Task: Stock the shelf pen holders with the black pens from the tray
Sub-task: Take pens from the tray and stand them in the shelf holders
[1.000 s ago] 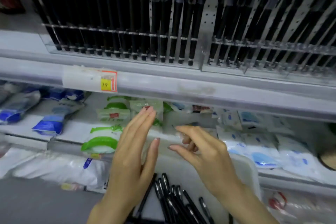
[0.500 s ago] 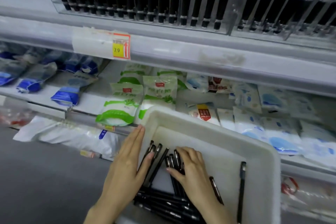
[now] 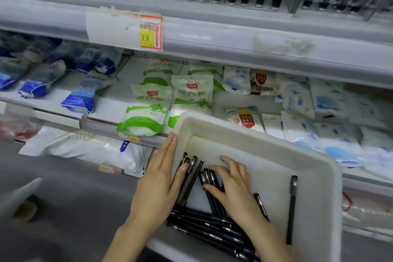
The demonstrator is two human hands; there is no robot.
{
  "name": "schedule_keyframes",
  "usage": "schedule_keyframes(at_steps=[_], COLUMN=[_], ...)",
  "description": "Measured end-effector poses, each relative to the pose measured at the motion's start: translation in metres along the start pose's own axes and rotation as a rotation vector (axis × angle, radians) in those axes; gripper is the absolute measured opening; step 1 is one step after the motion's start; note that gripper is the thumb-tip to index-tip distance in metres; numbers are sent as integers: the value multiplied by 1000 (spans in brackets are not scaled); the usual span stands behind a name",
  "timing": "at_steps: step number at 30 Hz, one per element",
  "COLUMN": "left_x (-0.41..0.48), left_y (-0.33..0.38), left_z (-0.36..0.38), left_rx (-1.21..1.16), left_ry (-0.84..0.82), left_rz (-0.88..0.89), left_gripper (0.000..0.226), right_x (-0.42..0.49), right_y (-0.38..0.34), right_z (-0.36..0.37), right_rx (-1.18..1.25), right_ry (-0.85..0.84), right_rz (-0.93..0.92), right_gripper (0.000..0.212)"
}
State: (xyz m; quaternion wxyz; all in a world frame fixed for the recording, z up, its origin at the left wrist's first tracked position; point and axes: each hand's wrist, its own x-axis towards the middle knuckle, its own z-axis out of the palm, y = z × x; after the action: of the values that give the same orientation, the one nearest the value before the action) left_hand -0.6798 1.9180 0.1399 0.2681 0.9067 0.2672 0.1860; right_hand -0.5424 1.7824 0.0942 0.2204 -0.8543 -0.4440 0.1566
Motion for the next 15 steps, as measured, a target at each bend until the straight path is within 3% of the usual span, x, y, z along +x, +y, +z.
schedule_keyframes(at_steps=[11,15], left_x=[2,3], left_y=[3,5], left_z=[4,4], left_rx=[103,169], left_ry=[-6,-17], left_rz=[-21,-42], left_gripper=[68,68], right_x=[-11,-15], right_y=[-3,-9], right_z=[6,0], right_rx=[133,268], right_ry=[124,91], right_rz=[30,107], right_gripper=[20,27])
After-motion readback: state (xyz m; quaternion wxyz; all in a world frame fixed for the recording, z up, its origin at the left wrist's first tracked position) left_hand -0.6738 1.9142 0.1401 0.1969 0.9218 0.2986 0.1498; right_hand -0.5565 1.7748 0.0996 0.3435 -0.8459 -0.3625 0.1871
